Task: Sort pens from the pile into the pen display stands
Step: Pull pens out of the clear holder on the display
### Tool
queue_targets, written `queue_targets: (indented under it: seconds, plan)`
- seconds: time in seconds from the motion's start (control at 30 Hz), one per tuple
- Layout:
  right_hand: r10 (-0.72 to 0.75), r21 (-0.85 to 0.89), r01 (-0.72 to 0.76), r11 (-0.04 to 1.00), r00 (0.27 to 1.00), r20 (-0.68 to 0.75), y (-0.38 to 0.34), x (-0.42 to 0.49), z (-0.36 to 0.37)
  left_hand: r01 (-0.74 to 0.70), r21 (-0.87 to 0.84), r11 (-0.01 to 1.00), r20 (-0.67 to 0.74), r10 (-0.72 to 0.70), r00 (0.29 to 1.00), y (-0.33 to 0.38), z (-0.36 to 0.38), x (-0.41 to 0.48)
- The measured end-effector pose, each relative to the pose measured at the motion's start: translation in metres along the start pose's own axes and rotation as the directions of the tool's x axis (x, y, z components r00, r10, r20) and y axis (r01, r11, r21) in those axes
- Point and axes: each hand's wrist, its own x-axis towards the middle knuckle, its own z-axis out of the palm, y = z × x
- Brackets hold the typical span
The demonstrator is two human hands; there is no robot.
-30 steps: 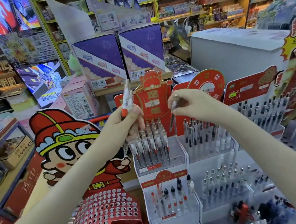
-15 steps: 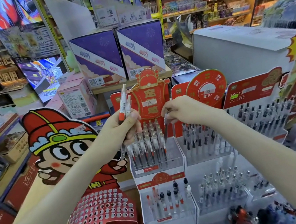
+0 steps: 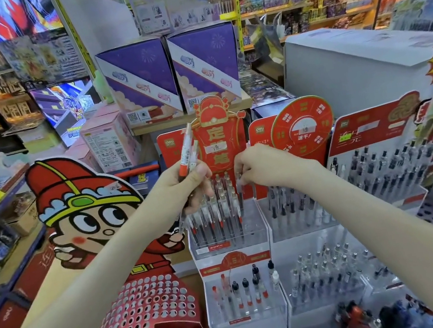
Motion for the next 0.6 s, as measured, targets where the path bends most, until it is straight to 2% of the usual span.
queue_targets:
  seconds: [0.13, 0.27, 0.43, 0.6]
  plan:
    - [-0.021, -0.113, 0.019, 0.993, 1.000, -0.021, -0.009, 0.002, 0.002, 0.061, 0.120, 0.991, 0.051, -0.067, 0.996, 0.003, 0.004, -0.002]
    - [0.051, -0.219, -0.070, 0.973, 0.994, -0.095, -0.005, -0.001, 0.002, 0.085, 0.154, 0.984, 0.072, -0.097, 0.993, 0.002, 0.002, -0.003]
    - [0.032, 0.016, -0.032, 0.999, 0.999, -0.033, -0.002, -0.008, -0.004, 0.040, 0.064, 0.997, 0.107, -0.047, 0.993, -0.001, 0.001, -0.010]
    - [0.030, 0.015, -0.029, 0.999, 0.999, -0.046, -0.006, -0.005, -0.002, -0.030, -0.001, 1.000, 0.065, 0.030, 0.997, -0.003, -0.003, -0.013]
